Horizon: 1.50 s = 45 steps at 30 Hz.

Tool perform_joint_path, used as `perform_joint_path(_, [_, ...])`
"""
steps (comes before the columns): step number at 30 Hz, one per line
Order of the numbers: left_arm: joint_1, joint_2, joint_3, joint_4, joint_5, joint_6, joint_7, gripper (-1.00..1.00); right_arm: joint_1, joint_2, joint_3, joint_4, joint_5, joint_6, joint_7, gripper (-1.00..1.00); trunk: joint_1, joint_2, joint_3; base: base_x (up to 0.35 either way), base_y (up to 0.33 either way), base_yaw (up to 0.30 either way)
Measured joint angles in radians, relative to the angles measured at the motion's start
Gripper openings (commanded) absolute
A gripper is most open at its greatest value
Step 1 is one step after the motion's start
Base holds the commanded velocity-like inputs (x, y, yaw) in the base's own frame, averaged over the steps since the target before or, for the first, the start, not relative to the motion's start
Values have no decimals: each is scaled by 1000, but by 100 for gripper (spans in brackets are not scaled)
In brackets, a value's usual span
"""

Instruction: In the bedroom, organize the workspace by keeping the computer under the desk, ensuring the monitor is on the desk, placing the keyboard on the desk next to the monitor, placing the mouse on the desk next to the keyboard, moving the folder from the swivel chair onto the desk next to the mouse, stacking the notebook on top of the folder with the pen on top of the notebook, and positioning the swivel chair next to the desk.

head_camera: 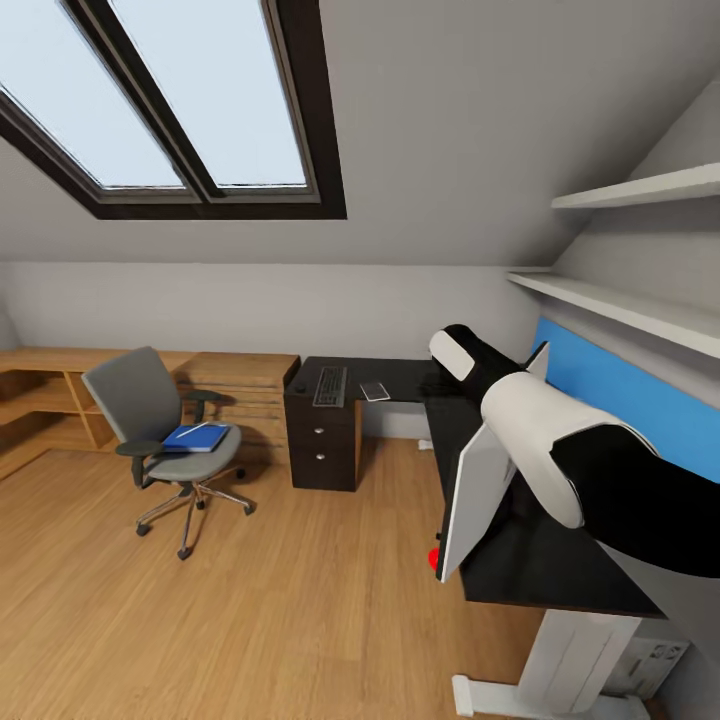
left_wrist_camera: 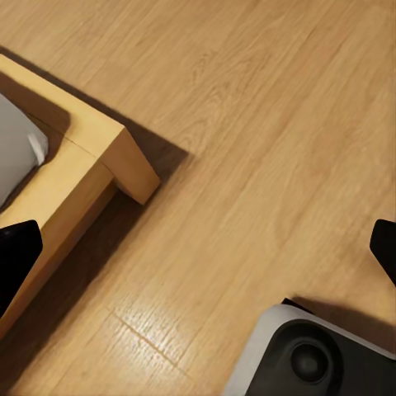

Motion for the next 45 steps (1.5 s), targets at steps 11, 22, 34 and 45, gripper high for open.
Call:
perform_joint_path(11, [0,0,0,0,1,2,0,100,14,-10,-5,-709,3,-47,-185,100,0,0,0,0,0,0])
perform_joint_path(22, [0,1,-1,4,3,1,0,100,402,-161,-5,-1218,6,-65,-420,100,0,0,0,-3,-104,0])
perform_joint_path(34, [0,0,-1,15,3,6,0,100,714,-295,-8,-1348,-3,-325,-430,100,0,0,0,-1,-310,0])
perform_joint_path(45, [0,1,-1,19,2,6,0,100,882,-344,-8,-1350,4,-513,-363,100,0,0,0,0,-271,0])
